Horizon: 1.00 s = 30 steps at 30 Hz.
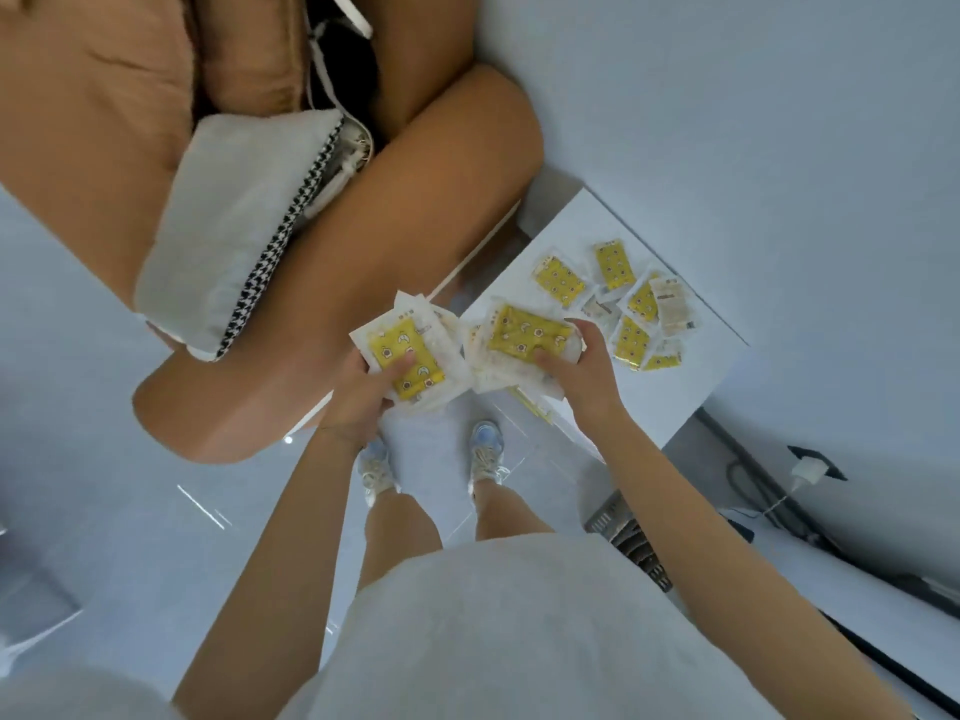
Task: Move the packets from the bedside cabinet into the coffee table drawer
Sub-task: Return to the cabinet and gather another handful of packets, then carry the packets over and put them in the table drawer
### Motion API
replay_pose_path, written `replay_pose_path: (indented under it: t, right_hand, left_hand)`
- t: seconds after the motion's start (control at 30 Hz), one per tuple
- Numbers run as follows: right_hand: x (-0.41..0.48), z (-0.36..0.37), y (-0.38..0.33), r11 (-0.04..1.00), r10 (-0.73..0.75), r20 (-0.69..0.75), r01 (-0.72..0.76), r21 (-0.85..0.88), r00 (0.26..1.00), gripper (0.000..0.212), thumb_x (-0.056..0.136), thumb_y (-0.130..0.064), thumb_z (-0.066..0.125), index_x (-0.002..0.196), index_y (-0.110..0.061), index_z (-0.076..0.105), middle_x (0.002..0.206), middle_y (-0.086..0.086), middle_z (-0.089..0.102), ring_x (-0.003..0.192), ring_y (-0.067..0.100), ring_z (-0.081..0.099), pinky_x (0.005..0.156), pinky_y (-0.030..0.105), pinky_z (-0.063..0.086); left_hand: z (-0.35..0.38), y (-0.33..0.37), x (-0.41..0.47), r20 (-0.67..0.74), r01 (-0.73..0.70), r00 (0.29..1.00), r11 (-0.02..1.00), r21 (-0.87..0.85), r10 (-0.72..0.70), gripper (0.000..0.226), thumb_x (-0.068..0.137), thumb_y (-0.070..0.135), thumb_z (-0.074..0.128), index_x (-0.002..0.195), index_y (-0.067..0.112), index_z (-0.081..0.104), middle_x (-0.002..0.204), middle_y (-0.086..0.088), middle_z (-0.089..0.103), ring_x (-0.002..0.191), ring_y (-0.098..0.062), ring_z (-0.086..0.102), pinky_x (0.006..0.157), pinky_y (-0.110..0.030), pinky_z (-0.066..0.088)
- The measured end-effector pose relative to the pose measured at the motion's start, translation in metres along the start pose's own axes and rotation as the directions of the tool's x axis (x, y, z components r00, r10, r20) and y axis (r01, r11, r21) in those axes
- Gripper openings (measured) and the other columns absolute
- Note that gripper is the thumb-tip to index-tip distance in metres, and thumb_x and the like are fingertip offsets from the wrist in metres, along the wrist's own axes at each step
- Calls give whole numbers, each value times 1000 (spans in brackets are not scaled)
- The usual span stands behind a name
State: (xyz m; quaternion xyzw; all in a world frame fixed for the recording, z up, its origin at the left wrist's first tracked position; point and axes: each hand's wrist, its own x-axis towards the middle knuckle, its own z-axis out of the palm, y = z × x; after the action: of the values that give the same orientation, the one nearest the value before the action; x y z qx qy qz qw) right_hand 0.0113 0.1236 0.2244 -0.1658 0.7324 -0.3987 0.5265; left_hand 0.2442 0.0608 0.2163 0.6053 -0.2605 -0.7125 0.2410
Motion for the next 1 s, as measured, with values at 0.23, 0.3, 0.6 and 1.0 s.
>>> replay_pose_path:
  t: [0.23, 0.3, 0.6, 1.0]
  right_hand:
    - [-36, 112, -30, 961, -123, 239, 175, -213, 963, 39, 85, 2, 64, 119, -9, 47, 96, -11, 52, 86, 1, 54, 57, 8, 48]
    - [-49, 150, -28, 939, -135, 297, 218, -267, 945, 40, 84, 4, 64, 119, -5, 48, 95, -9, 52, 84, 1, 55, 57, 8, 48]
    - [-141, 364, 23, 955, 9, 422, 117, -271, 907, 42, 81, 2, 68, 113, -17, 48, 111, 8, 60, 101, 24, 61, 84, 41, 53]
    - [-258, 572, 80, 932, 34, 596, 190, -309, 802, 41, 81, -1, 68, 115, -17, 51, 117, 11, 60, 101, 20, 62, 77, 29, 54]
  left_hand:
    - [-120, 4, -48, -196, -72, 980, 948, -309, 11, 20, 90, 6, 59, 105, 19, 61, 102, 1, 70, 86, -13, 70, 77, -31, 59]
    - [-160, -3, -64, -265, -133, 964, 909, -395, 26, 21, 91, 4, 56, 107, 17, 61, 101, 0, 71, 88, -14, 70, 75, -31, 59]
    - [-357, -49, -147, -454, -256, 891, 795, -550, -27, 23, 91, -1, 52, 105, 15, 61, 93, 2, 73, 87, -15, 70, 67, -28, 58]
    - [-550, -88, -219, -636, -469, 771, 656, -591, -22, 25, 92, 2, 54, 110, 17, 60, 99, 3, 73, 94, -16, 70, 73, -32, 59]
